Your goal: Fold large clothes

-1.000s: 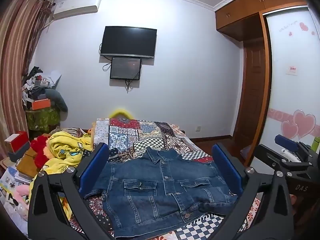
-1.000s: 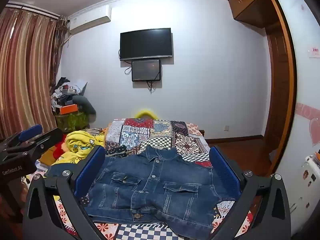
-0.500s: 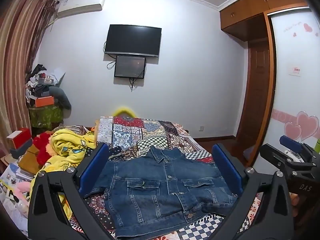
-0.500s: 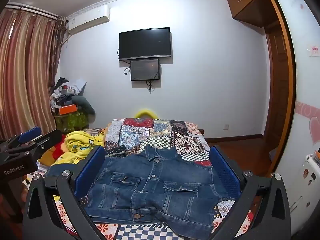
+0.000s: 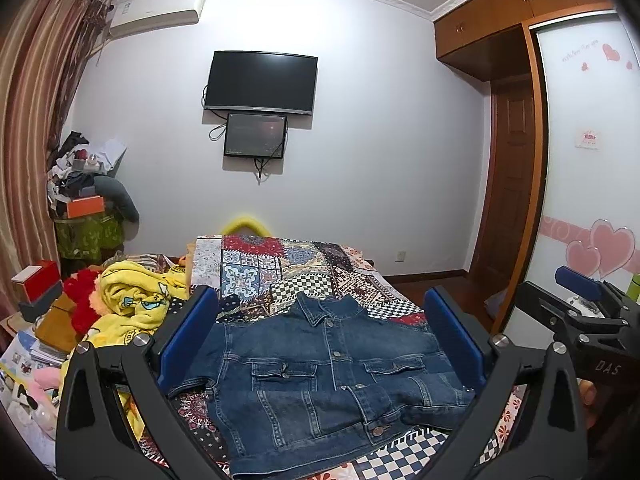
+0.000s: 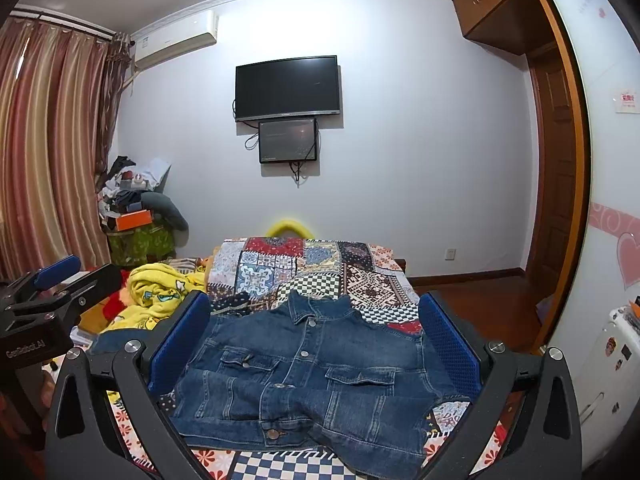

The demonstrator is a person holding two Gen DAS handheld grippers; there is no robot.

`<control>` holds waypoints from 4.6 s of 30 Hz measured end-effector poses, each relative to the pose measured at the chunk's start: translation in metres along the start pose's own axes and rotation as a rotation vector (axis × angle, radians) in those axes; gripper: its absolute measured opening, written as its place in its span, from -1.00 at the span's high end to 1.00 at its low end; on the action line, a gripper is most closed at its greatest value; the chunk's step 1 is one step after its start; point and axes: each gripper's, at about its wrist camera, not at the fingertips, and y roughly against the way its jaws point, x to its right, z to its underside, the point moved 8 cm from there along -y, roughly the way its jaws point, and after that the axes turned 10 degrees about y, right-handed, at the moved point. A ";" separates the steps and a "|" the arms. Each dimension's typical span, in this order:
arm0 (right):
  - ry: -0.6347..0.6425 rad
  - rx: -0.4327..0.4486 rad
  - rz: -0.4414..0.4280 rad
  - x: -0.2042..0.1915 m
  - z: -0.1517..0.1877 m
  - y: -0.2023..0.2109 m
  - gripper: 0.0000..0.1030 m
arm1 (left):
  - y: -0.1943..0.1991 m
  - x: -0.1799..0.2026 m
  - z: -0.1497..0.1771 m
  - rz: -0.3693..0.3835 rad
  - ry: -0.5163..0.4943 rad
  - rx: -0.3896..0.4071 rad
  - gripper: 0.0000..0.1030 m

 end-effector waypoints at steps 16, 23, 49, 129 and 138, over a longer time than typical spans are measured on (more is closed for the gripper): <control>-0.002 0.000 0.003 0.003 -0.001 0.000 -1.00 | 0.001 0.000 0.001 -0.004 -0.001 0.004 -1.00; -0.003 0.001 0.002 0.003 -0.001 0.000 -1.00 | 0.001 0.000 0.001 -0.006 -0.002 0.007 -1.00; -0.005 -0.008 0.005 0.005 0.000 -0.003 -1.00 | 0.000 -0.002 0.002 -0.007 0.005 0.005 -1.00; 0.049 -1.021 -0.552 -0.033 0.178 -0.256 -1.00 | -0.244 -0.309 0.015 -0.418 0.219 -0.264 0.89; -0.092 -0.881 -0.427 0.022 0.140 -0.253 -1.00 | -0.312 -0.119 -0.003 -0.051 0.097 -0.320 0.90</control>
